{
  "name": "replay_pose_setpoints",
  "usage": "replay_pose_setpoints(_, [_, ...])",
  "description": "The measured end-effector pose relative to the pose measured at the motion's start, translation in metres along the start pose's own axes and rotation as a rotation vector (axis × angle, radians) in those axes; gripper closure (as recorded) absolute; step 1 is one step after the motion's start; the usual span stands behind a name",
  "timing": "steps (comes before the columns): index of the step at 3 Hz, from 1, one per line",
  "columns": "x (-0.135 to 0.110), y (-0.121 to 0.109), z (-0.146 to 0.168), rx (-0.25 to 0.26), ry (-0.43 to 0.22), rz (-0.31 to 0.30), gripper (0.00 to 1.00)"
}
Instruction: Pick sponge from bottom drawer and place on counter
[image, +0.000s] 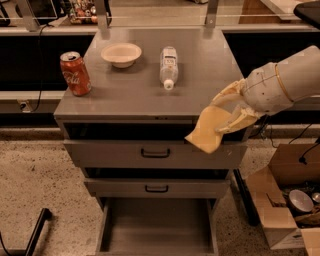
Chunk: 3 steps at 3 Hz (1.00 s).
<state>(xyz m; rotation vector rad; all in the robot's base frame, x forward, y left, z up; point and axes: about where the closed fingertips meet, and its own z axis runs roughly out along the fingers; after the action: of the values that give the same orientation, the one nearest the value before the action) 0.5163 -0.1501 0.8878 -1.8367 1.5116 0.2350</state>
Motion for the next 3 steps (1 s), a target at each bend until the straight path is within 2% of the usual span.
replay_pose_setpoints(1, [-0.005, -0.019, 0.007, 0.03, -0.021, 0.019, 1.0])
replay_pose_setpoints(2, [-0.02, -0.055, 0.021, 0.081, -0.108, 0.081, 1.0])
replay_pose_setpoints(3, [-0.03, -0.092, 0.04, 0.133, -0.168, 0.173, 1.0])
